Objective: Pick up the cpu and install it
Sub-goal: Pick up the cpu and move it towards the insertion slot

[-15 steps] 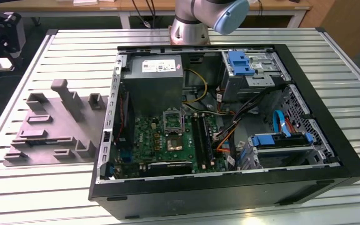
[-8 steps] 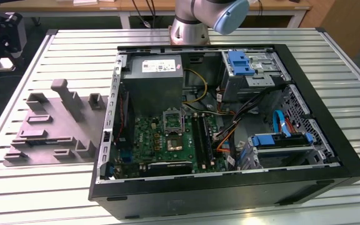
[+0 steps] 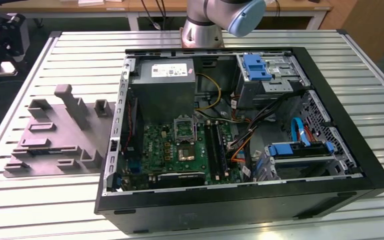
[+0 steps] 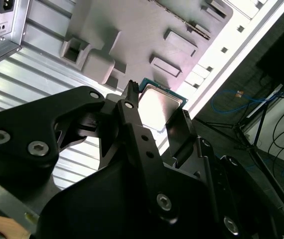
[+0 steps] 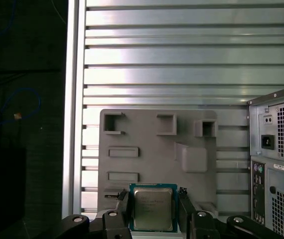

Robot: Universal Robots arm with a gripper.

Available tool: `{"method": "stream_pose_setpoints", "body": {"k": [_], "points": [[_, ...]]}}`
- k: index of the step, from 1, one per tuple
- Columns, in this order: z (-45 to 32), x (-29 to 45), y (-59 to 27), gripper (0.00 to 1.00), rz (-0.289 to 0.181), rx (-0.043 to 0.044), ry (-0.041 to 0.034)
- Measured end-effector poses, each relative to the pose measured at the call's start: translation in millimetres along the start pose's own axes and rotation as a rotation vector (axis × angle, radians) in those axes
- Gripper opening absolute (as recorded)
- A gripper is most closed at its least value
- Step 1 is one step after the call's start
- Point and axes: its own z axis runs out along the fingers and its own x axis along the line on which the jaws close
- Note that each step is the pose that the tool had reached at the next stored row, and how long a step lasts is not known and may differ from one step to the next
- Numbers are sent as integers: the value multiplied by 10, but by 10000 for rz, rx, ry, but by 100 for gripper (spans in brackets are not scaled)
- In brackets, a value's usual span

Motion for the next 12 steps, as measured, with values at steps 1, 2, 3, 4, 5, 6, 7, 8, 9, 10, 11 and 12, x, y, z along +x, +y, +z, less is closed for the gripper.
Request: {"method": "stream_pose_setpoints", "body": {"k": [1,2,3,4,5,6,7,8,9,10,11,12], "points": [[0,-2,0,47,0,1,0],[0,-4,0,47,0,1,0],[0,-6,0,47,-1,1,0],[0,-8,0,47,0,1,0],[0,-10,0,47,0,0,0],[0,-12,0,47,0,1,0],[0,-14,0,47,0,0,0],[1,-16,0,47,0,0,0],[0,-18,0,47,0,1,1],[0,-21,0,47,0,0,0],[0,-23,0,47,-1,0,0],[1,-25,0,47,0,0,0]]}}
